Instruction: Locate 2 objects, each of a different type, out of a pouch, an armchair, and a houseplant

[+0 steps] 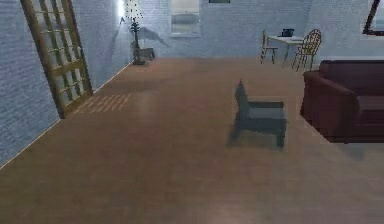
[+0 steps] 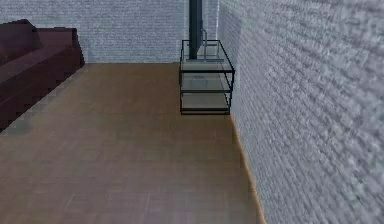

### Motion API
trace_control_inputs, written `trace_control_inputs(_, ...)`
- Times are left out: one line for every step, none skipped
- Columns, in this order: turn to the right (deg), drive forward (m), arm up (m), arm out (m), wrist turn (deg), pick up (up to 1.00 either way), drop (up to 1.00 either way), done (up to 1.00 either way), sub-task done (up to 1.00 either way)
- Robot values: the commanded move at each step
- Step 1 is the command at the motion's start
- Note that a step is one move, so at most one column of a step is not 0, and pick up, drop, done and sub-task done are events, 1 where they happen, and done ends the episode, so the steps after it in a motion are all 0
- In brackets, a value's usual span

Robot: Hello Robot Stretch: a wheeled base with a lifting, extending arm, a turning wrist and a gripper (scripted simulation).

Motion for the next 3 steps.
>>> trace_control_inputs(0.0, 0.05, 0.0, 0.0, 0.0, 0.0, 0.0, 0.0, 0.0)
trace_control_inputs(-9.0, 0.0, 0.0, 0.0, 0.0, 0.0, 0.0, 0.0, 0.0)
trace_control_inputs(0.0, 0.3, 0.0, 0.0, 0.0, 0.0, 0.0, 0.0, 0.0)
